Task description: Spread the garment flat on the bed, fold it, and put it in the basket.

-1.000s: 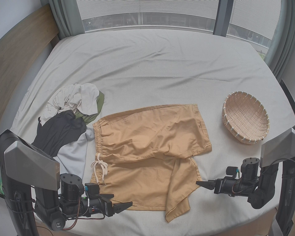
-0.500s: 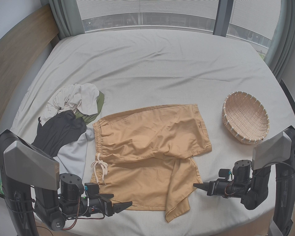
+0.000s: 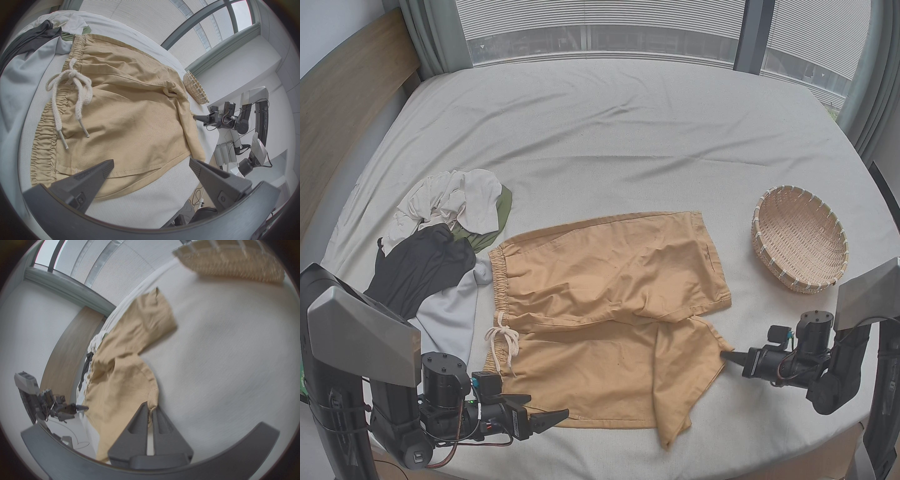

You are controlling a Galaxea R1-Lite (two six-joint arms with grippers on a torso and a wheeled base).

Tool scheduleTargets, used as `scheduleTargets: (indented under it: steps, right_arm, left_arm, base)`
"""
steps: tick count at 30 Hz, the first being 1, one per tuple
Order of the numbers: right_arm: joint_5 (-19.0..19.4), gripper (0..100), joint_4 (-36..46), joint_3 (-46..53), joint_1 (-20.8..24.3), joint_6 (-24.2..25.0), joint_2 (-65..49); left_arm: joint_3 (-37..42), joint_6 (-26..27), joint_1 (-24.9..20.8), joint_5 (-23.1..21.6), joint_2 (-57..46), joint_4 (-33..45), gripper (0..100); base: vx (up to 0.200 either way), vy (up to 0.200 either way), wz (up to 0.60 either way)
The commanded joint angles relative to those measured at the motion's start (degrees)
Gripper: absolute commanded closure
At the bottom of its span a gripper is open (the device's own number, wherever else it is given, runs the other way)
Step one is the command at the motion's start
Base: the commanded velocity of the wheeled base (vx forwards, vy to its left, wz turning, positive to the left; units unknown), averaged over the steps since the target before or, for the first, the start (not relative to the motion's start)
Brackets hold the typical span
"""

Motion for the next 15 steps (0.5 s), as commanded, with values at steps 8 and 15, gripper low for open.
scheduleTargets:
  steps: [8,15]
  right_arm:
    - [-0.3,100,0.0,-9.1,-4.6,0.1,-3.0]
    - [-3.8,100,0.0,-12.9,-4.8,0.0,-0.3]
  left_arm:
    - [0.2,-0.1,-0.1,0.0,0.2,-0.1,0]
    - [0.2,0.0,-0.1,0.0,0.4,-0.1,0]
  base:
    - [0.0,0.0,0.0]
    - [0.0,0.0,0.0]
